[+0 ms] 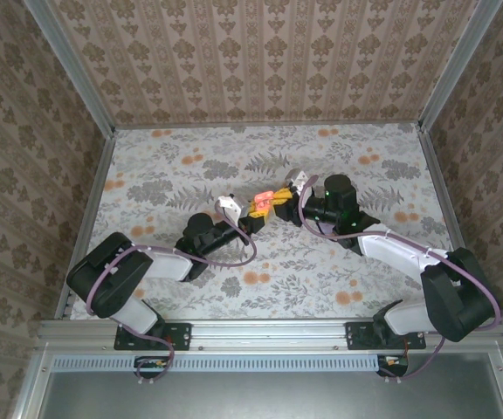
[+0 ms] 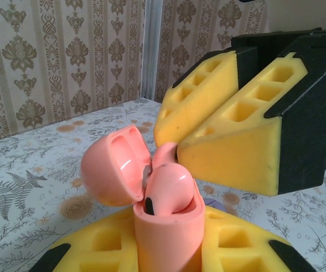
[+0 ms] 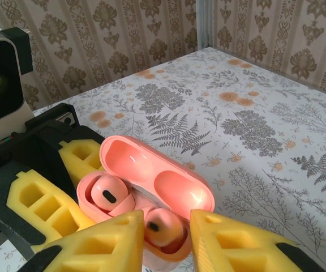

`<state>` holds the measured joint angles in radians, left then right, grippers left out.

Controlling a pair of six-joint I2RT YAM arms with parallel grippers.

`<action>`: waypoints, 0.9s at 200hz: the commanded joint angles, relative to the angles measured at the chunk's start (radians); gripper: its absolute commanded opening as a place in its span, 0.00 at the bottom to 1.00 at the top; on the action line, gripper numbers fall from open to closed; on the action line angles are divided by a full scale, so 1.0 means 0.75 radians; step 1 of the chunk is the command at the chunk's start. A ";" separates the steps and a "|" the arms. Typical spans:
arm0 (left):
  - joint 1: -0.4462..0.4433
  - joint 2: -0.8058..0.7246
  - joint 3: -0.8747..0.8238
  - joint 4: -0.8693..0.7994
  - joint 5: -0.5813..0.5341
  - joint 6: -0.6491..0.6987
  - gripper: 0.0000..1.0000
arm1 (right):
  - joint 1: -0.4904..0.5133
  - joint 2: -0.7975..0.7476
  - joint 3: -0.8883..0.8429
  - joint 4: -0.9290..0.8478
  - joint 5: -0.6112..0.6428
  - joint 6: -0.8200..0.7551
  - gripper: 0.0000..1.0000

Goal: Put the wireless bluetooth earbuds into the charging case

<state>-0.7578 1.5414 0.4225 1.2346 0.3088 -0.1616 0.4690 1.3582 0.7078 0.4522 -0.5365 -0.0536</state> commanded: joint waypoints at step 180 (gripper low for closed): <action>0.039 -0.179 0.002 0.051 0.200 0.010 0.14 | -0.265 -0.281 0.151 -0.362 -0.459 -0.028 0.64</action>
<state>-0.7403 1.4460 0.4221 1.2430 0.3923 -0.1616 0.2897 1.1706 0.7700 0.2775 -0.7769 -0.0319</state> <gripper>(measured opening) 0.203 0.610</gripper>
